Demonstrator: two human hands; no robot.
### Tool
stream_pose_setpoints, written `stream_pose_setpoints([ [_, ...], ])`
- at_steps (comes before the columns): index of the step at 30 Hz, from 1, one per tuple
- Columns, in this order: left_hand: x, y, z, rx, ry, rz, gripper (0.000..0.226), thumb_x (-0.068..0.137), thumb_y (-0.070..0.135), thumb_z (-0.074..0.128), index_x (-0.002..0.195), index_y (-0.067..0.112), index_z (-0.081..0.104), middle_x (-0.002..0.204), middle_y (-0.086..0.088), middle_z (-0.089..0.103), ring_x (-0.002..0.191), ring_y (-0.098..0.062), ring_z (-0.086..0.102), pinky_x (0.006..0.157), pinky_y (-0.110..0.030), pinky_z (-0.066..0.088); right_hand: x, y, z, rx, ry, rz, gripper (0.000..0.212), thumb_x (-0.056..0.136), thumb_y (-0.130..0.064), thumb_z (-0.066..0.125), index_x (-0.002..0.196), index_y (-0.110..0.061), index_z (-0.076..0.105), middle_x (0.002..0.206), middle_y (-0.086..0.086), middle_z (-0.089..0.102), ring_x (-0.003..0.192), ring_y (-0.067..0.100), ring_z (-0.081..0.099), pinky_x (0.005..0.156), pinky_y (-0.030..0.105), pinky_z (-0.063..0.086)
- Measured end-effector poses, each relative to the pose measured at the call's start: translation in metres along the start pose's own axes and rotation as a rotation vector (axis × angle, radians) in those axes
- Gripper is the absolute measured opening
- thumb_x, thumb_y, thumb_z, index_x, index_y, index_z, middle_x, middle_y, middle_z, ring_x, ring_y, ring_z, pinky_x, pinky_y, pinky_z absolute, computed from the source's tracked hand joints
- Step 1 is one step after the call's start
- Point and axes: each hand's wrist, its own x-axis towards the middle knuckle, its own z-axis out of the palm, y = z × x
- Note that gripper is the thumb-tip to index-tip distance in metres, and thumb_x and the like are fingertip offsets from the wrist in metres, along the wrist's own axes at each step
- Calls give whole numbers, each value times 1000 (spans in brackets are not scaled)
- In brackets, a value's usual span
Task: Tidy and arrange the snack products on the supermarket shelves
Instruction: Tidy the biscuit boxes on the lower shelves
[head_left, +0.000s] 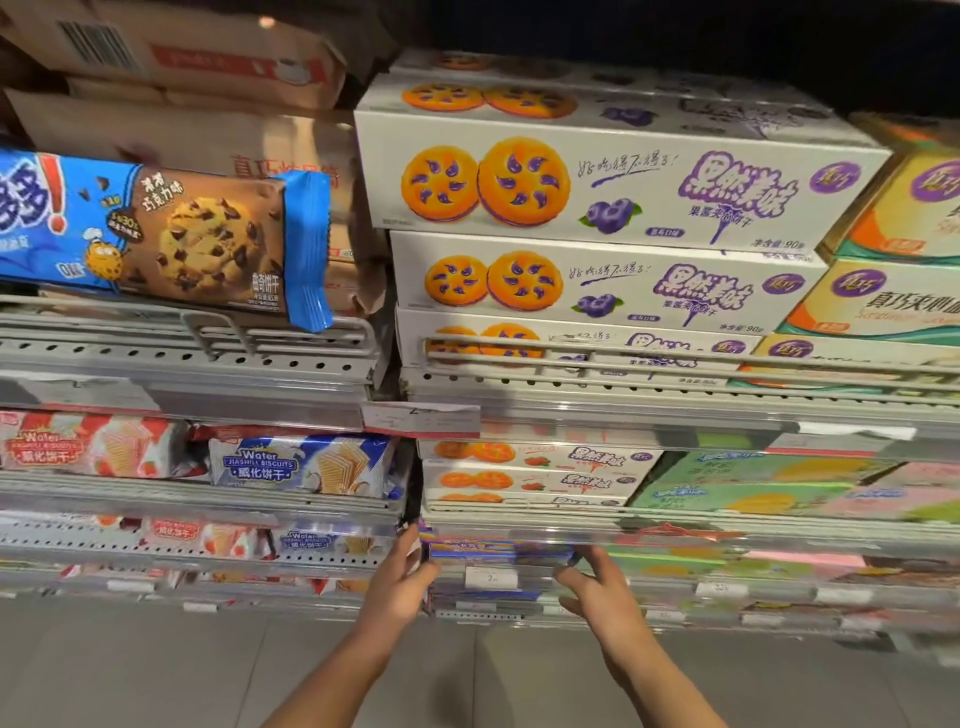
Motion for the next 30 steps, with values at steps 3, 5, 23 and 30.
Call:
stream_pose_setpoints([
  [3,7,1,0,42,-46,-31,64,99,7,59,156,16,33,149,-4,48,139,-23,47,109,-35,41,2,-2,3,87,-2,1,28,93,-11,62,116,-26,59,123,-6,56,103,15,65,101,46,54],
  [5,12,-2,-1,62,-69,-43,68,98,10,61,157,16,29,150,-11,51,137,-24,50,115,-42,39,3,-2,3,134,6,3,28,94,-9,62,115,-27,59,123,-7,56,104,13,65,100,45,54],
  [23,-61,-5,74,604,-51,411,40,88,32,50,125,34,64,134,19,56,115,-8,60,97,-22,45,-68,21,-100,-193,310,-290,37,95,-7,59,122,-32,64,116,-11,69,94,-12,62,73,9,50],
  [30,-110,71,144,753,-17,1037,44,89,24,51,130,16,65,146,3,53,136,-19,47,118,-30,29,-103,-17,-184,-124,593,-541,47,95,-6,56,135,-32,54,125,-6,62,108,-3,59,87,26,54],
])
